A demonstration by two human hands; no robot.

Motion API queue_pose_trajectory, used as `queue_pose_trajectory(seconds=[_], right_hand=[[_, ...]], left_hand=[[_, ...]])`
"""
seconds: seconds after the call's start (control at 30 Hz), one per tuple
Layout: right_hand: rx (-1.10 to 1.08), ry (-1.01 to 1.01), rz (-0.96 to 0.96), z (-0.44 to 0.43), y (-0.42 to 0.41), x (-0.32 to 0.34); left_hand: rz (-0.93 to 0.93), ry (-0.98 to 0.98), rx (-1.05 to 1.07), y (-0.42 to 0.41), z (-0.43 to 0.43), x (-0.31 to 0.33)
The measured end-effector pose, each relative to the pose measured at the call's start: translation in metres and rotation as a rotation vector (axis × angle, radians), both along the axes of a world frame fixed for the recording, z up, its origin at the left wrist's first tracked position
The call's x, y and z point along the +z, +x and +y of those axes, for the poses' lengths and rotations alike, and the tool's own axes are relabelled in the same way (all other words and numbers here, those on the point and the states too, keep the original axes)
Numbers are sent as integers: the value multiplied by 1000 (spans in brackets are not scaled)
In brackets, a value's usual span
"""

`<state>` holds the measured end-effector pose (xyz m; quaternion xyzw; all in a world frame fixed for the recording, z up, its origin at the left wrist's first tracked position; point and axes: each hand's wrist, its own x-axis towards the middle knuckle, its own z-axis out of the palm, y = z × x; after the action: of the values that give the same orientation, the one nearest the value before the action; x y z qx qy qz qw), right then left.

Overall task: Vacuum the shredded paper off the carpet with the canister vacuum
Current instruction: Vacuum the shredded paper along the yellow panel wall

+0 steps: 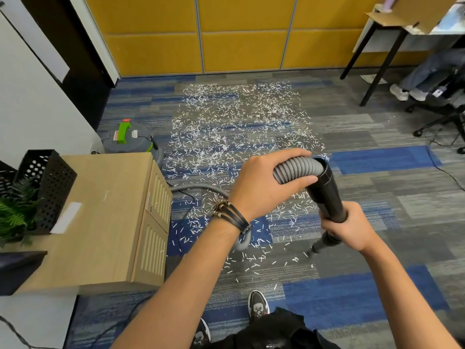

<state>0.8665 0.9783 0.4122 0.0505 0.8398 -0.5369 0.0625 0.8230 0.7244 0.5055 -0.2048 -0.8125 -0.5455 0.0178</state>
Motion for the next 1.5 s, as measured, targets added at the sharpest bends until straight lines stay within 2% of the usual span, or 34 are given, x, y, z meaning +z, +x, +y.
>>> queue_pose_trajectory(seconds=[0.17,0.47,0.67,1.0,1.37,1.5], right_hand=[[-45,-14,56,-10,-8,2],[71,-80,-59,-1,-2,12],[112,-56,-115,10,8,22],[107,-17,-60,26,-1,11],[337,-125,-39,15,-30,43],[225,-72,94,11,-28,40]], left_hand=[[53,-22,-26,-6,8,8],[1,24,-37,-8,7,18],[11,8,-21,-2,11,16],[-10,42,10,-2,25,14],[145,74,223,4,17,40],[156,30,236,1,16,42]])
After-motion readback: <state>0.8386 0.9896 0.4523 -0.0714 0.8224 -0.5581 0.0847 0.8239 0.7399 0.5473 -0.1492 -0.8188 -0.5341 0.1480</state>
